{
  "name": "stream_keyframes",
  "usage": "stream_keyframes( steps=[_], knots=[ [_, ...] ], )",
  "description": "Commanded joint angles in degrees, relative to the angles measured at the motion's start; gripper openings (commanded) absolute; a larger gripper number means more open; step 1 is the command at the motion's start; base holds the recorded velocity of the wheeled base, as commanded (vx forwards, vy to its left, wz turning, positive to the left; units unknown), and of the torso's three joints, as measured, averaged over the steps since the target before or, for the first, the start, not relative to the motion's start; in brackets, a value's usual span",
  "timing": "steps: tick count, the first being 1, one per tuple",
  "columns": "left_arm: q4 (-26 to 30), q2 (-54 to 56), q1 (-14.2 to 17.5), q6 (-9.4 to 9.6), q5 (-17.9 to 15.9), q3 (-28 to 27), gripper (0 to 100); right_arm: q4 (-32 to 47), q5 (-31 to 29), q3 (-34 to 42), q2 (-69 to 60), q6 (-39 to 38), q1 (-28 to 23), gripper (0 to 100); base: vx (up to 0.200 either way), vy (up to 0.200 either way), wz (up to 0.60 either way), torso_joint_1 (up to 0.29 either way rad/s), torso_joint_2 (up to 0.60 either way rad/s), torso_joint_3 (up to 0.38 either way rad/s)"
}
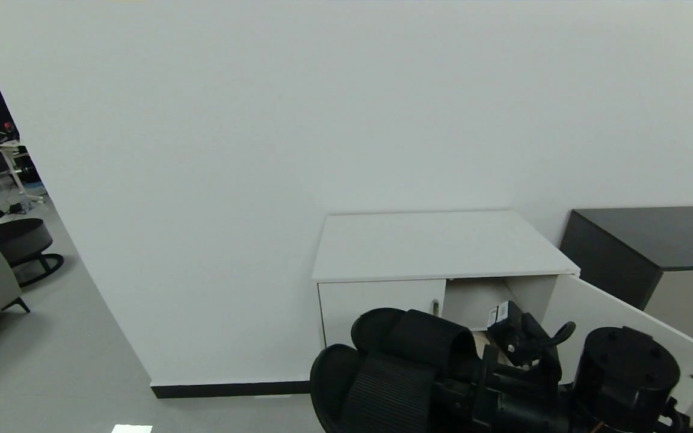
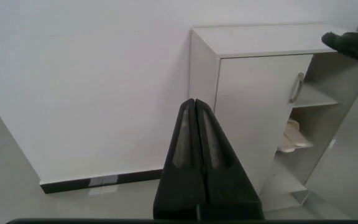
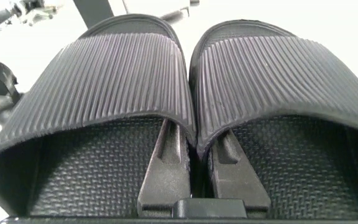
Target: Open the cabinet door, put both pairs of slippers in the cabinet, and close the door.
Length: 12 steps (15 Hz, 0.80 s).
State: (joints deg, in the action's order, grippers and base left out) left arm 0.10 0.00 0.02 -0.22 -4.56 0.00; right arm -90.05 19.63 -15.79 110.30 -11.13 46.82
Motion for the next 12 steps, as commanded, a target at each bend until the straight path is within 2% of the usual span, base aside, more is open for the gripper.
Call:
stream_keyframes(
  steps=[1, 12],
  knots=[
    [-0.01, -0.09, -0.02, -0.04, -0.01, 0.0, 0, 0.05, 0.24, 0.76, 1.58, 0.06, 0.11, 0, 0.0, -0.2, 0.0, 0.007, 0.01, 0.002],
    [-0.01, -0.09, -0.02, -0.04, -0.01, 0.0, 0, 0.05, 1.82, 4.01, 0.62, 2.87, 0.11, 0, 0.0, -0.2, 0.0, 0.0, 0.0, 0.003]
  ],
)
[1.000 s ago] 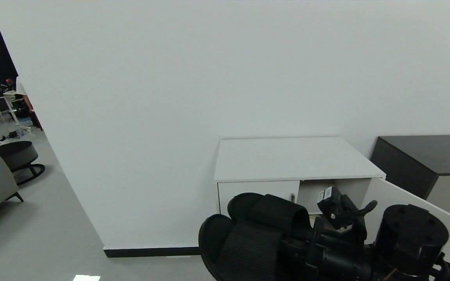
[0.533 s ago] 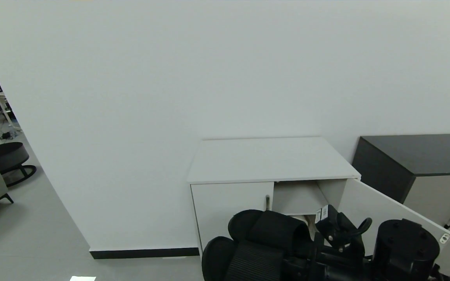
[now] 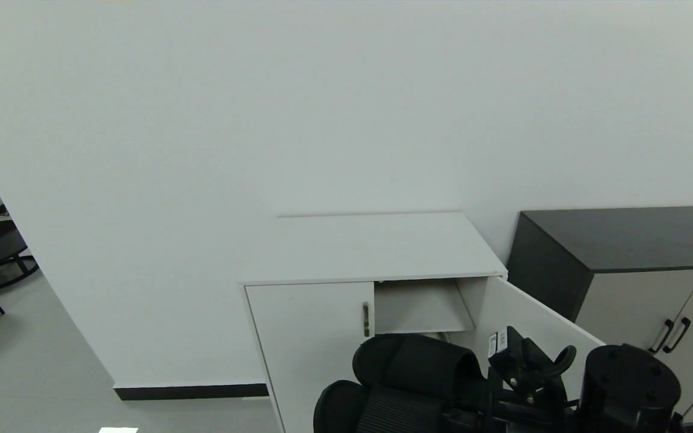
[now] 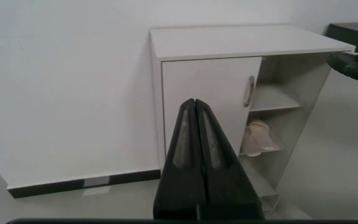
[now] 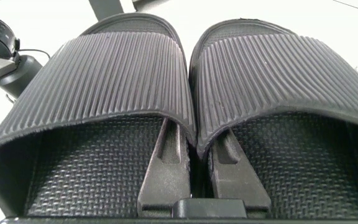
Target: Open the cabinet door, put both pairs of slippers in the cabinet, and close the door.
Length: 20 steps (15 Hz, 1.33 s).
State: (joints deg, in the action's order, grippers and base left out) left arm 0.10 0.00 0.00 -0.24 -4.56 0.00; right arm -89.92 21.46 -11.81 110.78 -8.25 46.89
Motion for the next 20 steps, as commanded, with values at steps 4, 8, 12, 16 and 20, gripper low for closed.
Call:
stream_keyframes(
  steps=[4, 8, 12, 16, 20],
  knots=[
    [-0.01, -0.09, 0.0, 0.07, -0.01, 0.0, 0, -0.08, -0.01, 0.21, 0.23, -0.01, 0.05, 0, 0.0, -0.15, 0.0, 0.001, 0.0, 0.003],
    [-0.01, -0.09, 0.0, 0.07, -0.01, 0.0, 0, -0.08, -0.01, 0.21, 0.32, -0.1, 0.05, 0, 0.0, 0.0, 0.0, 0.0, 0.0, 0.0],
    [-0.01, -0.09, 0.0, 0.07, -0.01, 0.0, 0, -0.08, -0.01, 0.12, 0.49, -0.1, 0.05, 0, 0.0, 0.0, 0.0, 0.0, 0.0, 0.0],
    [-0.01, -0.09, 0.0, 0.07, -0.01, 0.0, 0, -0.08, -0.01, -0.32, 0.93, -0.27, 0.05, 0, 0.0, 0.0, 0.0, -0.09, 0.18, 0.093],
    [-0.01, -0.09, 0.0, 0.07, -0.01, 0.0, 0, -0.08, -0.01, -0.23, 0.93, -0.27, 0.05, 0, 0.0, 0.0, 0.0, -0.195, 0.42, 0.214]
  ],
)
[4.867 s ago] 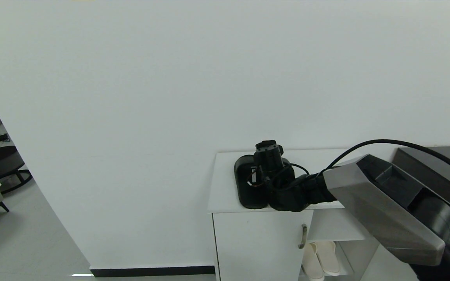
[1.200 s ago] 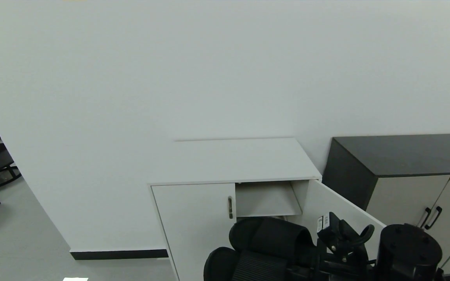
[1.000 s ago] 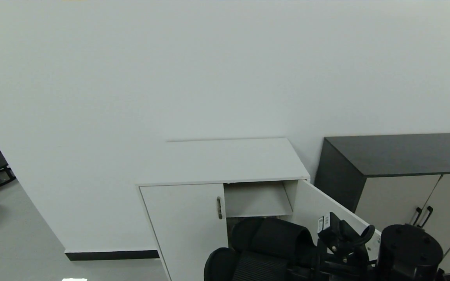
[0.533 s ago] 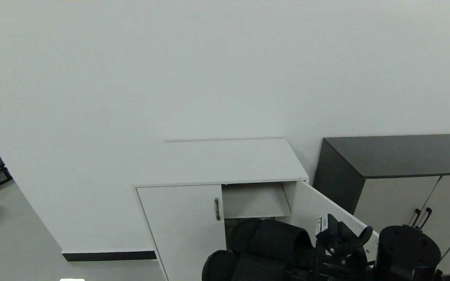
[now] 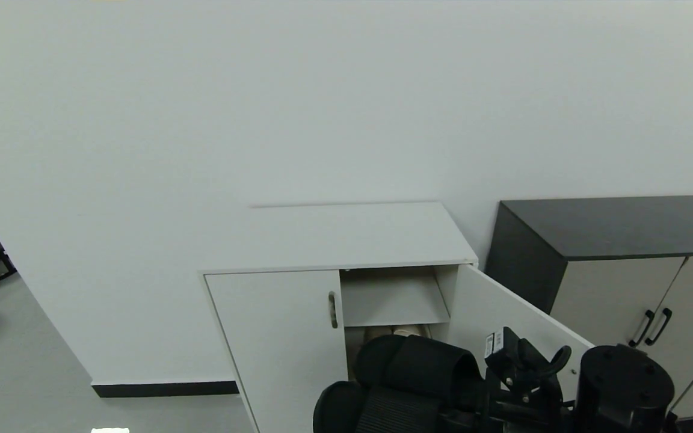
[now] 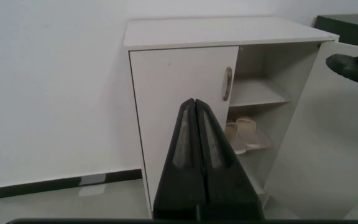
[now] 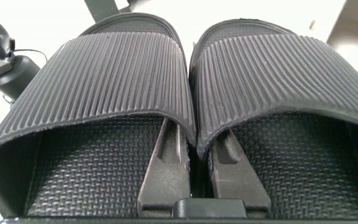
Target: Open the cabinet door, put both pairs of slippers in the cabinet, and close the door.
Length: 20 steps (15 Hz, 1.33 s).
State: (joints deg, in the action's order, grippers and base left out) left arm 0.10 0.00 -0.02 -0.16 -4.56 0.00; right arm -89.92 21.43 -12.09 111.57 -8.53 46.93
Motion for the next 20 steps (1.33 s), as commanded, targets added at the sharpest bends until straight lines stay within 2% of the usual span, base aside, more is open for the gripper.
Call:
stream_keyframes(
  steps=[1, 20],
  knots=[
    [-0.01, -0.09, 0.02, -0.02, -0.01, 0.0, 0, -0.08, 0.01, 0.05, 0.23, 0.01, 0.0, 0, 0.0, 0.0, 0.0, -0.242, 0.53, 0.281],
    [-0.01, -0.09, 0.02, -0.19, -0.01, 0.0, 0, -0.08, 0.01, -0.12, 0.14, 0.01, 0.0, 0, 0.0, 0.0, 0.0, -0.222, 0.51, 0.289]
  ],
)
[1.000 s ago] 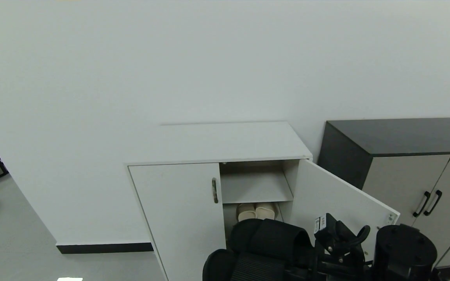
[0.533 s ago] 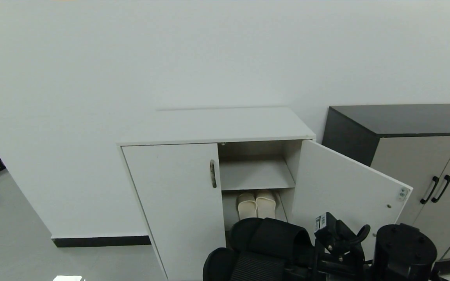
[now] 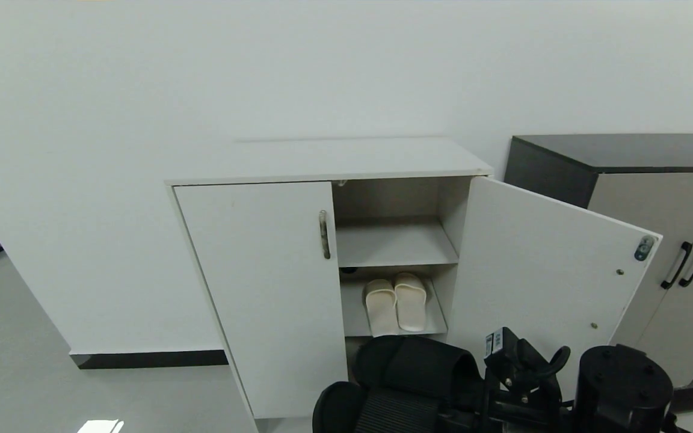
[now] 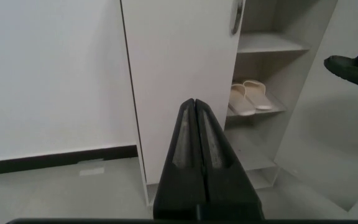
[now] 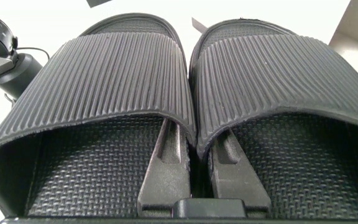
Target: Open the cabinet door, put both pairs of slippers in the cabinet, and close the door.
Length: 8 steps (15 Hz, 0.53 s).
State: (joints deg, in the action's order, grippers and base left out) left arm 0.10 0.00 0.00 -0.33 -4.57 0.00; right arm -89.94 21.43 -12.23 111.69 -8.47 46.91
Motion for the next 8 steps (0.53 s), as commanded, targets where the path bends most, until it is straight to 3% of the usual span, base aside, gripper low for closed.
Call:
stream_keyframes(
  steps=[1, 8],
  knots=[
    [0.08, -0.09, 0.0, -0.02, 0.0, 0.0, 0, -0.06, 0.01, 0.01, 0.02, 0.03, 0.02, 0, 0.0, 0.0, 0.0, -0.173, 0.48, 0.295],
    [-0.01, -0.09, 0.0, -0.02, 0.0, 0.0, 0, -0.06, 0.01, 0.1, 0.02, 0.03, 0.02, 0, 0.0, 0.0, 0.0, -0.146, 0.45, 0.308]
  ],
)
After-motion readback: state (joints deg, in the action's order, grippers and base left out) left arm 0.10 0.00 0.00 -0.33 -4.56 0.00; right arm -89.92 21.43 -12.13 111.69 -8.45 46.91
